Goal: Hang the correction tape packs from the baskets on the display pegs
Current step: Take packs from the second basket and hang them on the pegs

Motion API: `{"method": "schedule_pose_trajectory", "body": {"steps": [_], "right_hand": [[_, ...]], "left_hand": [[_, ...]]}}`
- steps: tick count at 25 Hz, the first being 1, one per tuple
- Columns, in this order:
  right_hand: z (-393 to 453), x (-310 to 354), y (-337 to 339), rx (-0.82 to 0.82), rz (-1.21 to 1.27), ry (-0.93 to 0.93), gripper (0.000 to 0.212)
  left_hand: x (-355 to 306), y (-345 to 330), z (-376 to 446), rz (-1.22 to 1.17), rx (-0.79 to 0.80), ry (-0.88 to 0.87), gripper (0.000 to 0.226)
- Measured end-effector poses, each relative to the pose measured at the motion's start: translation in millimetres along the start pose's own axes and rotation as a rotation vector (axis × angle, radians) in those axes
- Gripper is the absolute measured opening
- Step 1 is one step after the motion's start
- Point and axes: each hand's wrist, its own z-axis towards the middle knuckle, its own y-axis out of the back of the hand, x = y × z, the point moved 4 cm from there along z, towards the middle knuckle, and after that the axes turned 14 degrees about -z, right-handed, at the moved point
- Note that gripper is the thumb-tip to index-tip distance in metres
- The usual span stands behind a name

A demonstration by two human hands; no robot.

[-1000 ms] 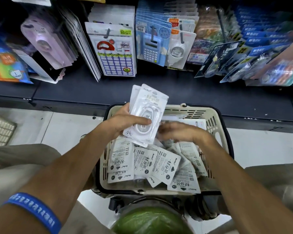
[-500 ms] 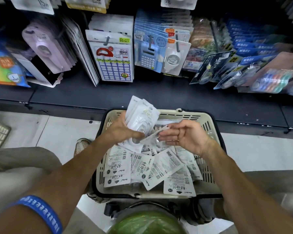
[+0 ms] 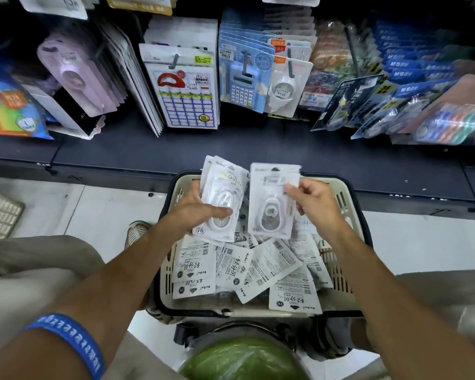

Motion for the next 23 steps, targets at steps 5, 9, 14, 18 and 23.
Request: {"method": "schedule_pose_trajectory", "body": {"steps": [5, 9, 14, 18, 23], "right_hand": [[-10.3, -26.4, -31.6, 0.140, 0.101, -0.331, 0.011], [-17.5, -29.4, -61.4, 0.119, 0.198, -0.355, 0.010], [-7.7, -23.6, -35.6, 0.094, 0.387, -0.315, 0.011], [-11.9, -19.0, -60.2, 0.125, 0.280, -0.364, 0.011], [-22.5, -31.3, -86.4, 0.220, 0.268, -0.358, 0.012]], "left_hand": [[7.5, -7.3, 2.2, -0.030, 0.079, 0.035, 0.105], [7.4, 2.4, 3.5, -0.084, 0.106, 0.065, 0.120], [5.4, -2.6, 1.7, -0.099, 0.115, 0.035, 0.071], [7.9, -9.5, -1.5, -0.180, 0.214, 0.102, 0.091], [6.1, -12.3, -1.6, -0.021, 0.259, 0.048, 0.044]]}}
